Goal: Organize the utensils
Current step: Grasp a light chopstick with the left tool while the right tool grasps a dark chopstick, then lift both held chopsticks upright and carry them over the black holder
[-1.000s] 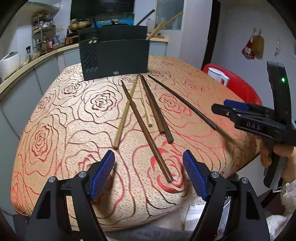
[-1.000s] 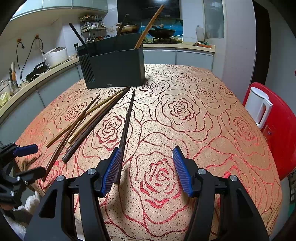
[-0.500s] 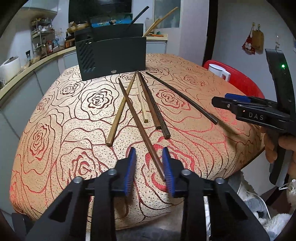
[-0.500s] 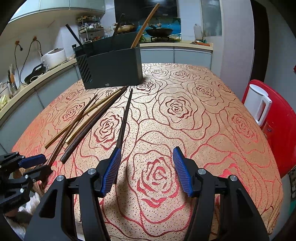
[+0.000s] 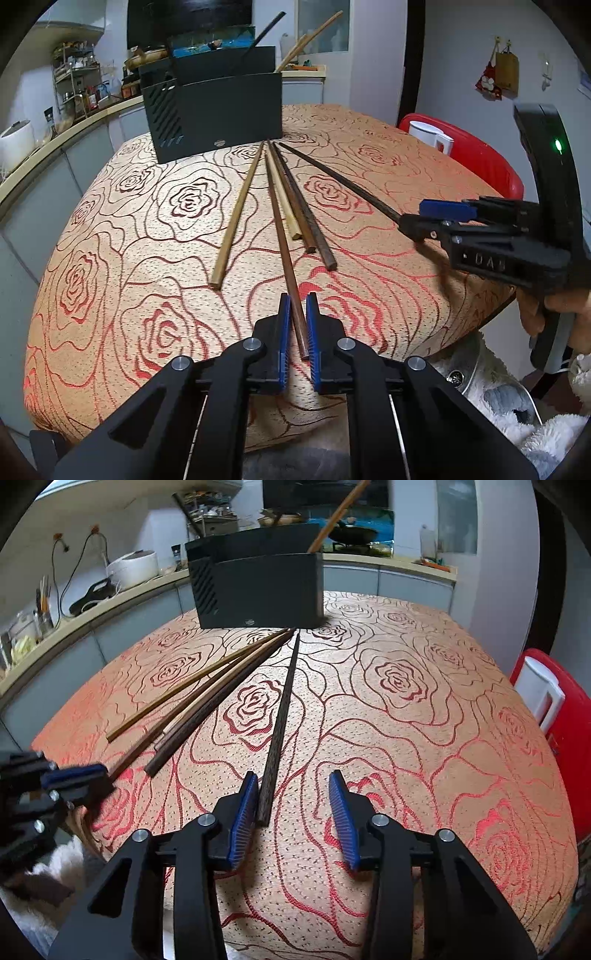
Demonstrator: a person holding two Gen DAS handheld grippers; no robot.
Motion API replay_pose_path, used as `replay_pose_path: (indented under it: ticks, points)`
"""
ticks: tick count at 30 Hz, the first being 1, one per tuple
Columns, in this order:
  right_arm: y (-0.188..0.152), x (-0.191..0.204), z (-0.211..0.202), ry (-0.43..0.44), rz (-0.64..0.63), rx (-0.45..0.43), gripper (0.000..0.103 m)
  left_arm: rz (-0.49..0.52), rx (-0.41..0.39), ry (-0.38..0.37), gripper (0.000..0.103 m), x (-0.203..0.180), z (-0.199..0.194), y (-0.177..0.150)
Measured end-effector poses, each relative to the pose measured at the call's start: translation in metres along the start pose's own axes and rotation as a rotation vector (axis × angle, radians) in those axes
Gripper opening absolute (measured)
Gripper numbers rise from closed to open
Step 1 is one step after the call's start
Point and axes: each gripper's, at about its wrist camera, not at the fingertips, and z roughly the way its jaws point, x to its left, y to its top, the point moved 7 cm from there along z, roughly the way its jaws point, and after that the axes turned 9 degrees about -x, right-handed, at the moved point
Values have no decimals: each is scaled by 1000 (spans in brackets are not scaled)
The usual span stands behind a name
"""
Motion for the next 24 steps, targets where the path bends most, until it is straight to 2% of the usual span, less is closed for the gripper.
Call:
replay_pose_path:
  ticks: [9, 11, 13, 19, 24]
  points:
    - [-2, 11, -4, 23, -24, -4, 29, -22, -23, 28, 7, 15, -8, 10]
    - [-3, 14, -5, 29, -36, -6, 21, -25, -31, 30, 7, 17, -11, 13]
    - [-3, 16, -5, 31, -46, -10, 17, -27, -38, 34, 7, 18, -13, 17]
    - [-3, 17, -5, 22, -42, -14, 10, -30, -55, 51, 6, 26, -19, 25]
    - [-3, 17, -6, 25, -48, -2, 9, -34, -87, 67, 6, 35, -28, 38]
